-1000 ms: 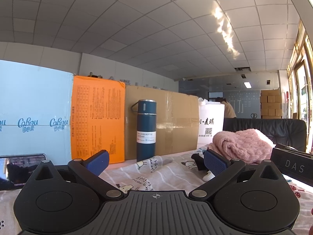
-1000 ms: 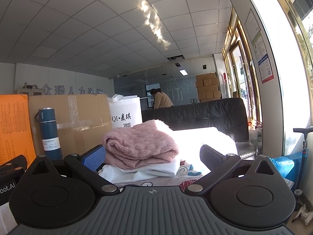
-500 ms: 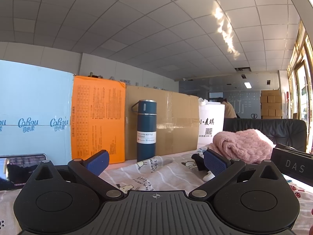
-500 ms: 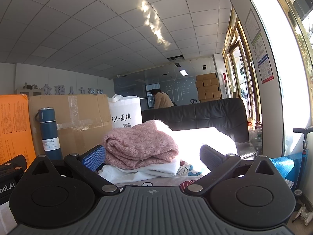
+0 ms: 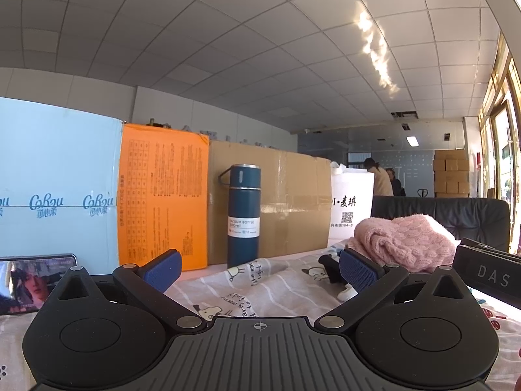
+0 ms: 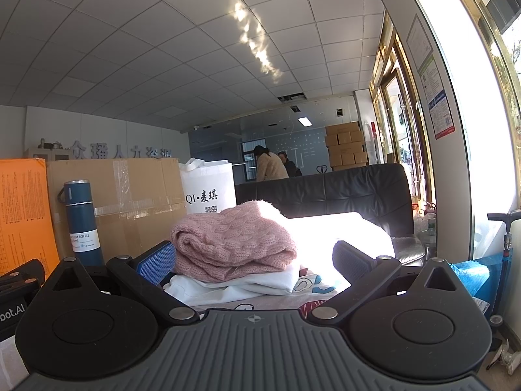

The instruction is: Fold clothes

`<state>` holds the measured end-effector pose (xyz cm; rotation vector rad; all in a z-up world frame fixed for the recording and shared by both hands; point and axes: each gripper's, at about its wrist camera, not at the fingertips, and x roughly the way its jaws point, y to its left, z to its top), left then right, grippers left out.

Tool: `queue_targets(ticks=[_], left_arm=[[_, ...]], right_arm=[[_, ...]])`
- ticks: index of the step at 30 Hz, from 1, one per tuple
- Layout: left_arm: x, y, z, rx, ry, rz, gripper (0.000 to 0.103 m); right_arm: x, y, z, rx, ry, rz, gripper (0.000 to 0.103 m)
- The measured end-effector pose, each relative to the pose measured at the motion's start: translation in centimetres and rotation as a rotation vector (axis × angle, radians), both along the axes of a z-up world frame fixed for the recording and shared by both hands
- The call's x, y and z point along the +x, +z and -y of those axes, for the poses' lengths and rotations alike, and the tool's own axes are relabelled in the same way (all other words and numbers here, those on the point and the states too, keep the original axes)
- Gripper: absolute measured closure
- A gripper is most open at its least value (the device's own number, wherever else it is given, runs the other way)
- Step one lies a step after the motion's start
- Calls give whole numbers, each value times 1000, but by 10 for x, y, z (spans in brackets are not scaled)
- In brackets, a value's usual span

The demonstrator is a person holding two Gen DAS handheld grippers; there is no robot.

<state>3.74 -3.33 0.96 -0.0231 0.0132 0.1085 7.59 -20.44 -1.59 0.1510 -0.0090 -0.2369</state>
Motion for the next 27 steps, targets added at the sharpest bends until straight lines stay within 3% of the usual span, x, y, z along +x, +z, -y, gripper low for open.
queue_targets(ticks=[27], left_arm=[[0, 0, 0, 1, -10, 0, 0]], right_arm=[[-1, -1, 1, 0, 0, 1, 0]])
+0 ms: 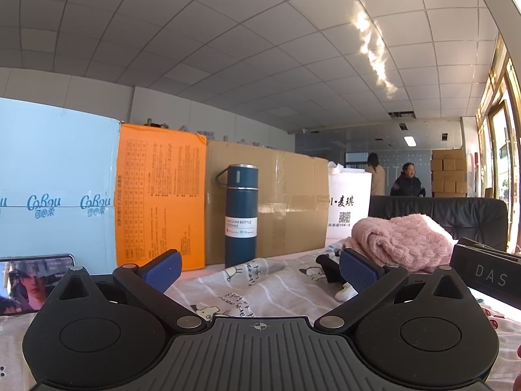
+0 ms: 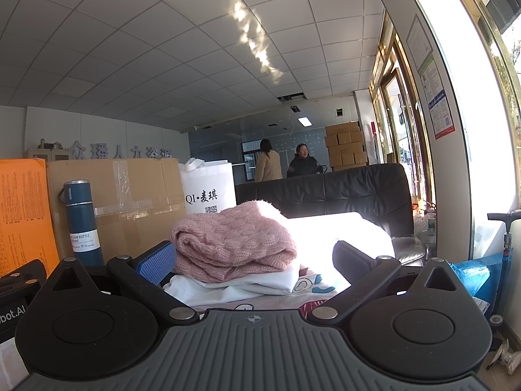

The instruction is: Fold clothes

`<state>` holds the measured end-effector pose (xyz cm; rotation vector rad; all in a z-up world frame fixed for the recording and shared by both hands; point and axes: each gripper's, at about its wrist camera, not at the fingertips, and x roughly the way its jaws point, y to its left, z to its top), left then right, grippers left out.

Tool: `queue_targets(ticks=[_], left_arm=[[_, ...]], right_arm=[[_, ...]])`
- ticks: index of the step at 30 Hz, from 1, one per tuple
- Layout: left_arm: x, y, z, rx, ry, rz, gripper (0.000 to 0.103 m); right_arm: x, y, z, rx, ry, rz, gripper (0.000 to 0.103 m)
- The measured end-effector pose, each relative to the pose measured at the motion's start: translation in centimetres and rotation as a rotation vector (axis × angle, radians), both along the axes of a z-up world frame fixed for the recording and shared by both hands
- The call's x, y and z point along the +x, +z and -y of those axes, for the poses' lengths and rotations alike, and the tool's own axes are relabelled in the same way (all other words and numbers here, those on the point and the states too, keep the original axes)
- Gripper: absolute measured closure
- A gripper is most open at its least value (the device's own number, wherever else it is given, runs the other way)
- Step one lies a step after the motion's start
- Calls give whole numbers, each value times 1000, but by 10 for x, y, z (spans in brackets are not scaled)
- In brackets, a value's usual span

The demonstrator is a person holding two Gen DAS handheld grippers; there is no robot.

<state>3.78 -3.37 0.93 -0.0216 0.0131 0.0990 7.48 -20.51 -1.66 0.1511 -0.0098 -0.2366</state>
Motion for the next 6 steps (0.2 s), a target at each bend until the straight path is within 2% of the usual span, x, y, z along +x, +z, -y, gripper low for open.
queue_targets(ticks=[6], left_arm=[[0, 0, 0, -1, -3, 2, 0]], right_arm=[[0, 0, 0, -1, 0, 0, 0]])
